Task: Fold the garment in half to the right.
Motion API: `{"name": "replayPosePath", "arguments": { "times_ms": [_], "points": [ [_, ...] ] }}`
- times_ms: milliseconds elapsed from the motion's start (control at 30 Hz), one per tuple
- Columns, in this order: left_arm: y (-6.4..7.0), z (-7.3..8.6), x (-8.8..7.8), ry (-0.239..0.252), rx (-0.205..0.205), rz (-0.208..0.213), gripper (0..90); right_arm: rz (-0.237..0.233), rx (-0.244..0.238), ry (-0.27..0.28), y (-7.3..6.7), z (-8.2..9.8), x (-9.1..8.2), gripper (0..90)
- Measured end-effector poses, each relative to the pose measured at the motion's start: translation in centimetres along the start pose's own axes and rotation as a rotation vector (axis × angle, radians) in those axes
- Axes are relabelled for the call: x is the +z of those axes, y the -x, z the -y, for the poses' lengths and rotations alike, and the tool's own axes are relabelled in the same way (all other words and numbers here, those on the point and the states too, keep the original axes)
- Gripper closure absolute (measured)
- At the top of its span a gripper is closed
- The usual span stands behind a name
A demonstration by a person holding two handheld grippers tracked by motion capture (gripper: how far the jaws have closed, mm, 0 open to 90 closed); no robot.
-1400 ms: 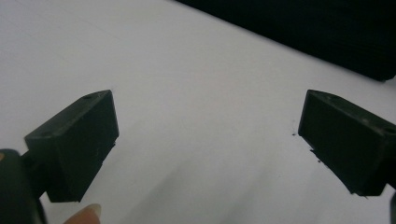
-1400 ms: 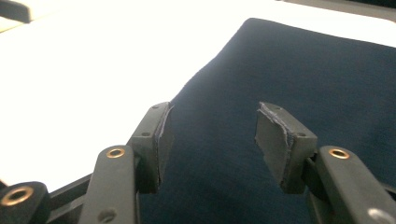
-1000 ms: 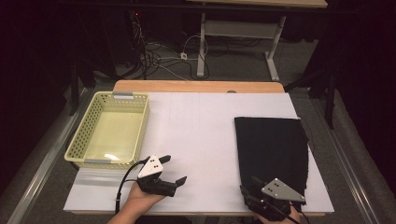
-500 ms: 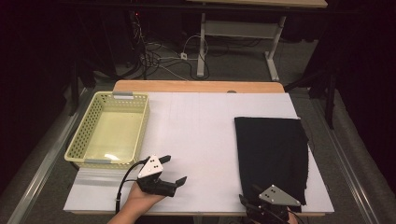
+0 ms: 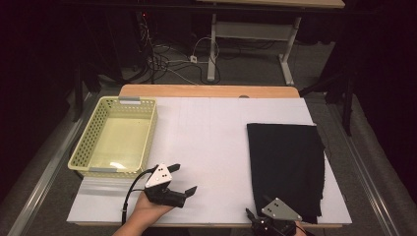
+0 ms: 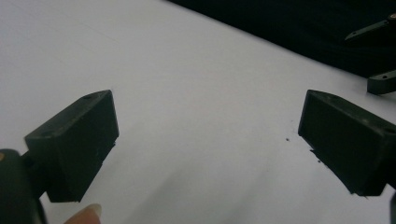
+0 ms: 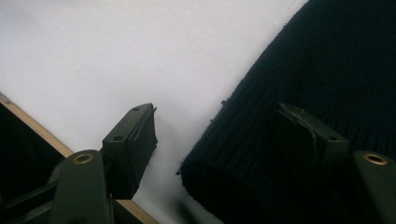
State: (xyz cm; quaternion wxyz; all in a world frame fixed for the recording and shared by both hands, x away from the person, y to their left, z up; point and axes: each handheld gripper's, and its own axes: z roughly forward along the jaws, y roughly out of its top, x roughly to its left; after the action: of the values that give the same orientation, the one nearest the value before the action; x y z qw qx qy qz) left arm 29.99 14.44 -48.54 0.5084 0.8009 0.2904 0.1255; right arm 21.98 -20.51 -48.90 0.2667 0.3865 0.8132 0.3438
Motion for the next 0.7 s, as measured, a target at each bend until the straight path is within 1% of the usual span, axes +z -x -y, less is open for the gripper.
{"name": "replayPosePath", "arguments": {
  "times_ms": [67, 200, 233, 367, 467, 533, 567, 600, 667, 700],
  "points": [
    [0.0, 0.0, 0.0, 0.000, 0.001, 0.000, 4.6, 0.006, 0.011, -0.004, 0.0, -0.1, 0.1, 33.0],
    [0.0, 0.0, 0.0, -0.002, 0.000, 0.004, 4.7, 0.032, 0.010, -0.005, 0.1, -0.2, 0.2, 41.4],
    [0.0, 0.0, 0.0, -0.003, 0.000, 0.004, 4.7, 0.035, 0.006, -0.006, 0.1, -0.2, 0.2, 43.7],
    [0.0, 0.0, 0.1, -0.007, 0.000, 0.000, 4.7, 0.073, -0.014, -0.015, 0.2, -0.2, 0.1, 57.6],
    [0.0, 0.0, 0.1, -0.009, -0.002, -0.005, 4.7, 0.098, -0.041, -0.020, 0.2, -0.2, 0.0, 65.5],
    [0.0, -0.1, 0.1, -0.009, -0.011, -0.008, 4.7, 0.111, -0.061, -0.019, 0.2, -0.1, 0.0, 71.7],
    [-0.1, -0.1, 0.1, -0.012, -0.019, -0.012, 4.7, 0.109, -0.069, -0.021, 0.3, -0.1, -0.1, 74.5],
    [-0.2, -0.2, 0.2, -0.019, -0.031, -0.019, 4.7, 0.093, -0.055, -0.017, 0.5, -0.1, -0.2, 76.0],
    [-0.3, -0.4, 0.5, -0.045, -0.057, -0.047, 4.7, 0.053, -0.004, 0.000, 1.1, 0.0, -0.3, 77.4],
    [-0.3, -0.5, 0.6, -0.057, -0.057, -0.052, 4.7, 0.040, 0.010, 0.006, 1.3, 0.0, -0.4, 77.6]
  ]
}}
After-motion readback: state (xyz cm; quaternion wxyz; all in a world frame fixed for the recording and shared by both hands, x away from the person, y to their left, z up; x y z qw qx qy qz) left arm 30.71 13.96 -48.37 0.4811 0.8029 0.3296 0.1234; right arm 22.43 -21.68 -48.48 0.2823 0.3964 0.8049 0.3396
